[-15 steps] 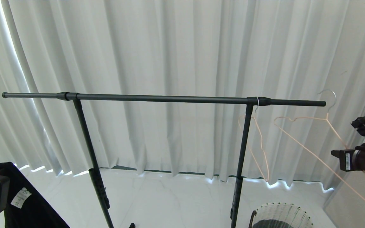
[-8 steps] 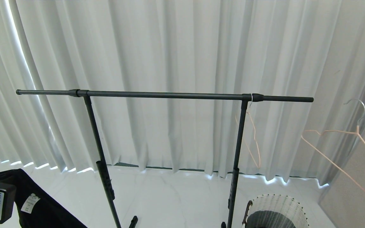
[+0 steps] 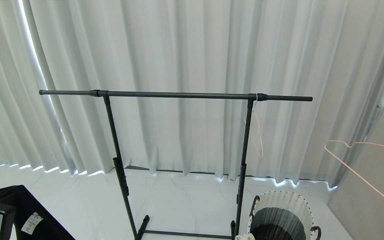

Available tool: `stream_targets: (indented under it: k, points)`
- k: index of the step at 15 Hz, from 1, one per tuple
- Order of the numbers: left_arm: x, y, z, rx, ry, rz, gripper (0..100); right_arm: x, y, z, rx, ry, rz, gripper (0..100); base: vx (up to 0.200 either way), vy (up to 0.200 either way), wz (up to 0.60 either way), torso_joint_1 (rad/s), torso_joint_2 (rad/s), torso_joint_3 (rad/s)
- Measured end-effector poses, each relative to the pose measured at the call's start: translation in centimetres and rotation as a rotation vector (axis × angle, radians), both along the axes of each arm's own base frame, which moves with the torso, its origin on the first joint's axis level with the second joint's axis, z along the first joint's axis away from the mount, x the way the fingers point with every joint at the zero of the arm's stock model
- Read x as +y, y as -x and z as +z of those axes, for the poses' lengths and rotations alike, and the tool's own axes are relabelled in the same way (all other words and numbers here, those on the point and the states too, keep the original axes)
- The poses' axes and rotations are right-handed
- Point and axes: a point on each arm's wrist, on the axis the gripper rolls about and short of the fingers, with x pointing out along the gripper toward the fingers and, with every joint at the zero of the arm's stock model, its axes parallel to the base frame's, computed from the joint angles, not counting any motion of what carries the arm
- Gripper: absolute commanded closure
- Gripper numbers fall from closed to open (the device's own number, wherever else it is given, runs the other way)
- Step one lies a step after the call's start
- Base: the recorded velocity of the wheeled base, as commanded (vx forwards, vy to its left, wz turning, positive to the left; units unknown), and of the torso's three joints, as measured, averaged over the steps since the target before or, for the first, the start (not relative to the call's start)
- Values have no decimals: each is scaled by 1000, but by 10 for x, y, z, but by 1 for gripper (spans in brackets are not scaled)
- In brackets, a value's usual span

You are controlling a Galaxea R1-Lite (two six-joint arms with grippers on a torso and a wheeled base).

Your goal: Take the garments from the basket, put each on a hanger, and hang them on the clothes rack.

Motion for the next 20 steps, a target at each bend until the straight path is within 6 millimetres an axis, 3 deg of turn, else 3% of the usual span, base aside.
stream_targets:
  k: [4, 17, 20]
  points:
    - [-2, -9, 6, -42, -10, -9, 100, 1, 11, 11, -52, 40, 21, 100, 0, 0, 0, 0, 0, 0]
    - [-4, -16, 18, -69, -7, -7, 100, 2, 8, 31, -104, 57, 51, 100, 0, 200, 0, 2, 3, 3]
    - [-4, -16, 17, -66, -3, -16, 100, 5, 10, 33, -128, 21, 127, 100, 0, 0, 0, 0, 0, 0]
